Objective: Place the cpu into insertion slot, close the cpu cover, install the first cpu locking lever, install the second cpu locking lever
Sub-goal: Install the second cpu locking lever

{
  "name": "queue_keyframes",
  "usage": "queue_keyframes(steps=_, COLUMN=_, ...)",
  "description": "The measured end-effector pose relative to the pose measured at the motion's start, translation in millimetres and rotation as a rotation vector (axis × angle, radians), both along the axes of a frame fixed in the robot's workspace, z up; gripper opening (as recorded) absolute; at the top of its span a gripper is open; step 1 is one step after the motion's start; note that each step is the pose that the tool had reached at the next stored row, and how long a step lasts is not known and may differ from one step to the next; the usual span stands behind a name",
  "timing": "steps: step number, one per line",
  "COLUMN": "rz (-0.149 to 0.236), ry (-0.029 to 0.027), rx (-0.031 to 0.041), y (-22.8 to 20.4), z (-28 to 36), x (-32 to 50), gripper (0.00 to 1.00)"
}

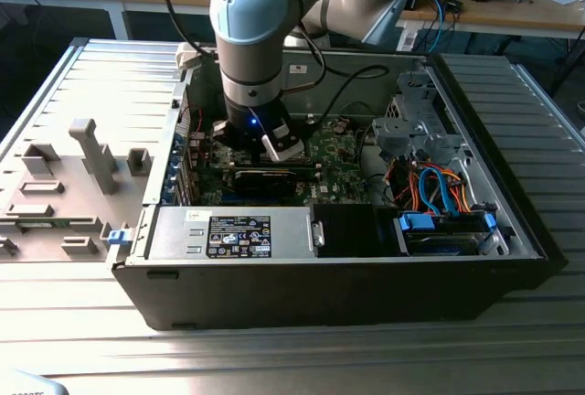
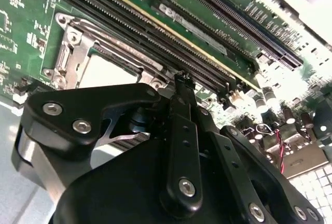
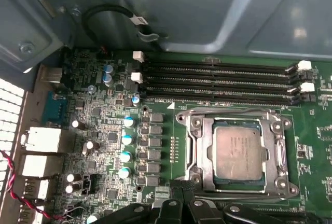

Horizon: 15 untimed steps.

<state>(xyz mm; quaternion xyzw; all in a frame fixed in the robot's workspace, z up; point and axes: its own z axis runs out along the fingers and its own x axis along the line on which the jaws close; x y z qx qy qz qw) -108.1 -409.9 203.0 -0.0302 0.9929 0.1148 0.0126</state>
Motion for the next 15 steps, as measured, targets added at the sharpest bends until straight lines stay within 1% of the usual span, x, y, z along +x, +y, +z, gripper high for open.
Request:
queue_keyframes(steps=2, rz=0.009, ry=-0.0001, rx=0.0082, y=0.2, z=-0.4, x=0.0, gripper=0.11)
queue_keyframes(steps=4, rz=0.018, ry=-0.0001, rx=0.0136, y=0.3, z=-0.8, x=0.0, gripper=0.11)
queue_keyframes(steps=5, rz=0.021, ry=-0.0001, rx=0.0149, y=0.3, z=-1.1, x=0.0, gripper=0.11)
queue_keyframes(steps=10, rz=0.027, ry=0.0001, rx=0.0152, y=0.1, z=-4.7, x=0.0, gripper=0.11)
queue_keyframes(steps=13, rz=0.028, ry=0.0002, rx=0.0152, y=0.0, z=-5.4, x=0.0, gripper=0.11)
queue_keyframes(steps=15, rz=0.028, ry=0.0000, rx=0.0124, y=-0.2, z=-5.5, x=0.1, gripper=0.11)
